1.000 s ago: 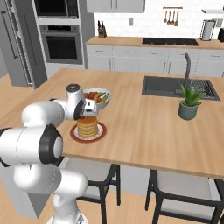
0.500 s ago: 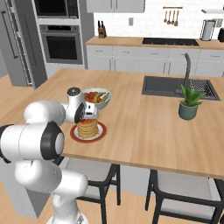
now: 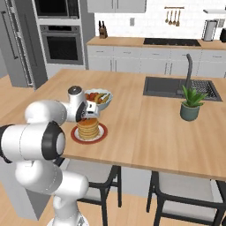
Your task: Take the strawberry from the fridge and place it on top of the pancake, located on the dining counter.
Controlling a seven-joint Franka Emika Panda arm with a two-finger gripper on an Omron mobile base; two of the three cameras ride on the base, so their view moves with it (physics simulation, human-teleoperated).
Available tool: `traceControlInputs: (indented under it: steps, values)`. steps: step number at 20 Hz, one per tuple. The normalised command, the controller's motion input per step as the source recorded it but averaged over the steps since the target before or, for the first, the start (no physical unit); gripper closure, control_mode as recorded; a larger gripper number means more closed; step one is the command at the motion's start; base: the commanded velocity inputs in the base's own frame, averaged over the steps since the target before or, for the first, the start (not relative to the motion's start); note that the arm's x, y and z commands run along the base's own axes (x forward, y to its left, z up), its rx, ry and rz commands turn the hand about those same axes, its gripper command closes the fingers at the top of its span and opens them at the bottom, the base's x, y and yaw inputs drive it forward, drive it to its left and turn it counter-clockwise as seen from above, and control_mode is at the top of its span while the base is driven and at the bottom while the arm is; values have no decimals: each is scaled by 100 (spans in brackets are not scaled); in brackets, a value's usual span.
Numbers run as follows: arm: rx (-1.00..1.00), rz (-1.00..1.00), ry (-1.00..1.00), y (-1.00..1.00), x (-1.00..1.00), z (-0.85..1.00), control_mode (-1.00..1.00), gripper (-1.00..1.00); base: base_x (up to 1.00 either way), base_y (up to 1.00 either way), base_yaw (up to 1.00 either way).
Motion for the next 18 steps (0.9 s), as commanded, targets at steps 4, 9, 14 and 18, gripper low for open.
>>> traceControlInputs:
  steps: [4,9,14,18]
  values:
    - [0,0,0,-1,17,-1,-100,100,0,0,0]
    - [0,0,0,0,1,-18,-100,100,0,0,0]
    - [0,0,0,-1,0,-28,-100,100,0,0,0]
    - [0,0,0,-6,0,-25,-100,100,0,0,0]
